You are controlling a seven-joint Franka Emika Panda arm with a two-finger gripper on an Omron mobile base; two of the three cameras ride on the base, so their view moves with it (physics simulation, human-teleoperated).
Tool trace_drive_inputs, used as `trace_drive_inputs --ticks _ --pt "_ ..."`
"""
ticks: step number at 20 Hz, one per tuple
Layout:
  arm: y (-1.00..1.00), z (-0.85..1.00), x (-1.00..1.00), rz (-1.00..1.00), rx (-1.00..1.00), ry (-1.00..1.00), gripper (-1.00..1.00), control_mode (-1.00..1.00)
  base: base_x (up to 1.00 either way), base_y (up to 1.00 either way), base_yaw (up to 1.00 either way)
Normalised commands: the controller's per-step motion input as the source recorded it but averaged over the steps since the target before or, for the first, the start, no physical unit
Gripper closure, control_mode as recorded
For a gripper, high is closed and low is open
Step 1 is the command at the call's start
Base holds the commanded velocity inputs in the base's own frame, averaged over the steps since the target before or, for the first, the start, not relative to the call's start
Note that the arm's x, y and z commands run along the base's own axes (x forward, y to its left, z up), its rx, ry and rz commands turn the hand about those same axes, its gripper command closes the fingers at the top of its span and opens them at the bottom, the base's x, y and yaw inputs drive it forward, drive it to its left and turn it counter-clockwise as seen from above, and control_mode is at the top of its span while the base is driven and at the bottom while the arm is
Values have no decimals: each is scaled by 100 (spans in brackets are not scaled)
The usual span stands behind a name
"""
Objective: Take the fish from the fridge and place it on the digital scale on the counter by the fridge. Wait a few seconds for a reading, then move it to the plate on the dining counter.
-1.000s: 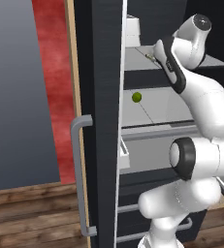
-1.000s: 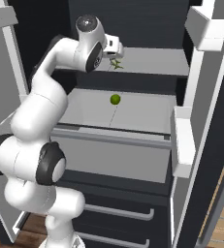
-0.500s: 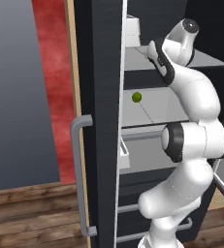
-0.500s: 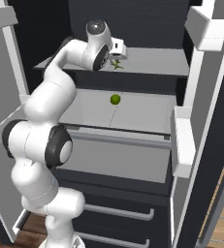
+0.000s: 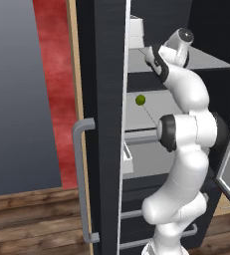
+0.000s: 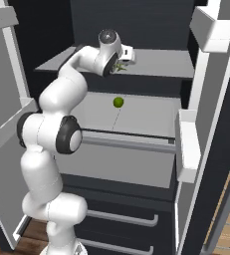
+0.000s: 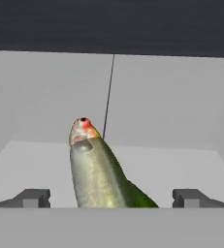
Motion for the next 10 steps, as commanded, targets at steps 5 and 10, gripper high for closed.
trace_drive_inputs --ticks 5,10 --pt "-13 -25 57 0 0 0 -100 -100 0 0 0" --pt "-15 -31 39 0 0 1 -100 -100 0 0 0"
